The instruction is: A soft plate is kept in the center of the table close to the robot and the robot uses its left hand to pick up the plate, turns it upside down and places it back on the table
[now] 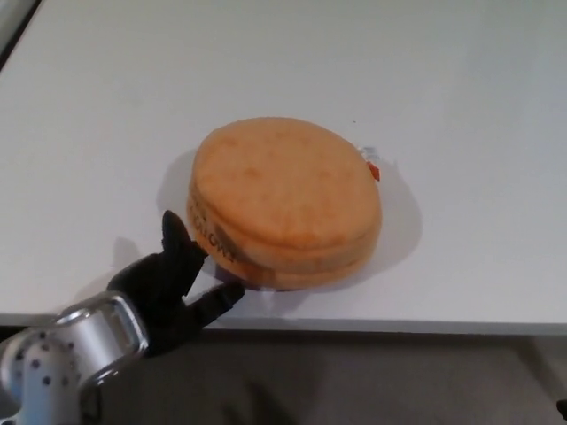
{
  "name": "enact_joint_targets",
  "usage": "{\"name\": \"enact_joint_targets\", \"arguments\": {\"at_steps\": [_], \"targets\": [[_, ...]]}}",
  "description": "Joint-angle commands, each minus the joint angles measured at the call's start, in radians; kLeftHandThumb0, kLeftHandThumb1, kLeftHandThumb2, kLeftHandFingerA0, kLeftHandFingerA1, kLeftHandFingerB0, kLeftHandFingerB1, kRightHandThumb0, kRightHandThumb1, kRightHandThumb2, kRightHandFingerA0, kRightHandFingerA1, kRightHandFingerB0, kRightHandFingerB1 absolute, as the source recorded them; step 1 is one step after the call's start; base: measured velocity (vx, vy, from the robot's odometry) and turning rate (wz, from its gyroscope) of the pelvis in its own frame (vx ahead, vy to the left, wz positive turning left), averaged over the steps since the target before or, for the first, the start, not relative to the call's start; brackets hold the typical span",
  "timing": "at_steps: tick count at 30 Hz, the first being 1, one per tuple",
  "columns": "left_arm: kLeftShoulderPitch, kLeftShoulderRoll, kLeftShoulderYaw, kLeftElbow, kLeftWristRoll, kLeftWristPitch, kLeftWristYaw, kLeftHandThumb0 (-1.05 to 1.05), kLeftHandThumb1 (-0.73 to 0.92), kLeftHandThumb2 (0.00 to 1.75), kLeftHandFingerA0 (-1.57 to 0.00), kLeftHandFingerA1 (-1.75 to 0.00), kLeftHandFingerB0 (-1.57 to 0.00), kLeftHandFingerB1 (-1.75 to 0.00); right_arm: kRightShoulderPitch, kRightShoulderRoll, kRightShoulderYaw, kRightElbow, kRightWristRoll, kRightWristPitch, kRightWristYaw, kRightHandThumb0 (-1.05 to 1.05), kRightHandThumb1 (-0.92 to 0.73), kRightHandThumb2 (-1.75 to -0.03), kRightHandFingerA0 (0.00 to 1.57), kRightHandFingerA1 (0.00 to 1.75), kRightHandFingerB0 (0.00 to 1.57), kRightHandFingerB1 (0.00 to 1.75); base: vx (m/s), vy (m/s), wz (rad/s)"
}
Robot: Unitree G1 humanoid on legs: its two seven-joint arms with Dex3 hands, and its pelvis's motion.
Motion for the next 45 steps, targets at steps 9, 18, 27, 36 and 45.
{"name": "enact_joint_targets", "arguments": {"at_steps": [9,18,27,36,45], "targets": [[0.252,0.19,-0.026,-0.365,-0.131,0.244,-0.143,-1.04,0.76,1.14,0.0,-0.19,0.0,0.0,0.013,0.002,-0.002,-0.012,0.011,0.021,-0.003,-0.79,-0.89,-0.67,0.58,0.44,0.23,0.35,0.0,0.0,0.0],[0.522,0.617,-0.381,-0.647,0.35,-0.318,-0.294,-0.97,0.75,1.19,-0.01,-0.21,0.0,-0.05,0.012,-0.003,-0.004,-0.002,0.011,0.021,0.001,-0.8,-0.89,-0.67,0.57,0.43,0.23,0.34,0.0,0.0,0.0],[0.87,0.419,-0.259,-0.51,0.503,-0.993,-0.371,-0.92,0.8,1.19,-0.09,-0.15,-0.08,-0.14,0.034,0.016,0.0,0.009,0.013,-0.017,0.002,-0.79,-0.89,-0.67,0.55,0.43,0.24,0.34,0.0,0.0,0.0],[0.976,0.202,-0.118,-0.263,0.359,-1.245,-0.552,-0.85,0.74,1.17,-0.02,-0.43,-0.02,-0.29,0.052,0.019,-0.008,0.022,0.017,-0.069,0.006,-0.79,-0.72,-1.09,0.46,0.55,0.16,0.45,0.0,0.0,0.0],[0.904,0.221,-0.1,-0.031,0.36,-1.244,-0.54,-0.93,0.92,0.7,-0.2,-0.35,-0.18,-0.29,0.072,0.042,-0.034,0.03,0.059,-0.117,0.019,-0.8,-0.86,-0.67,0.56,0.44,0.29,0.31,0.0,0.0,0.0]]}}
